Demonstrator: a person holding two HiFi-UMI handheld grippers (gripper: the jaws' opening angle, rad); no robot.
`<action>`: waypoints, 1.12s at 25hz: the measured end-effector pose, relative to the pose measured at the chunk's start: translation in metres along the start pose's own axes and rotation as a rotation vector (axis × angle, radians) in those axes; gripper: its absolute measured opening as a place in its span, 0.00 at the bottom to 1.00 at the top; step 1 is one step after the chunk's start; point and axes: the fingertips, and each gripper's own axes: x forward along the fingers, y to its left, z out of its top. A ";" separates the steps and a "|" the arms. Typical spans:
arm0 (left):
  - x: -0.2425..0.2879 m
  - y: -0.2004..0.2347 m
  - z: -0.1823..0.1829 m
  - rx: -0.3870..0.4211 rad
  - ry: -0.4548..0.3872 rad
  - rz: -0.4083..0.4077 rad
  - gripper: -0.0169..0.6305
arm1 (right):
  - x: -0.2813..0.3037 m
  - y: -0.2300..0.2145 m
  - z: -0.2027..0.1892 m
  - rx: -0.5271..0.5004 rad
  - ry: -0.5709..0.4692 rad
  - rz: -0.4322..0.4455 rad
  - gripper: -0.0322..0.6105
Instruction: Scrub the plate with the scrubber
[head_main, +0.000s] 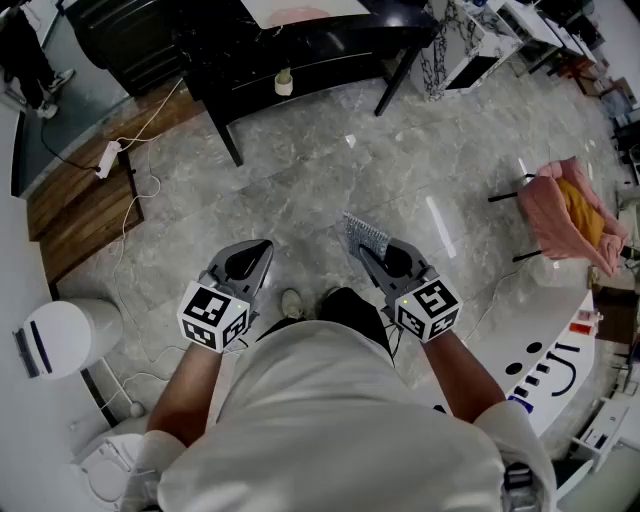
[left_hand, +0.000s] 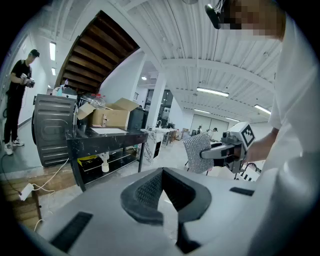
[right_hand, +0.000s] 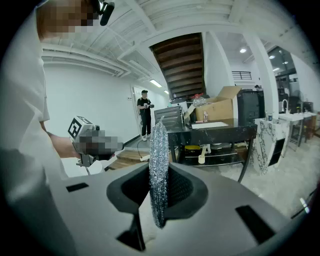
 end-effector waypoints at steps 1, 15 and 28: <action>0.000 0.004 0.000 0.001 -0.001 0.002 0.02 | 0.004 -0.001 0.002 0.000 -0.004 -0.001 0.17; 0.048 0.068 0.043 0.022 -0.046 0.087 0.09 | 0.054 -0.062 0.041 -0.006 -0.061 0.015 0.17; 0.185 0.160 0.153 0.013 -0.066 0.174 0.26 | 0.133 -0.228 0.129 -0.036 -0.102 0.044 0.17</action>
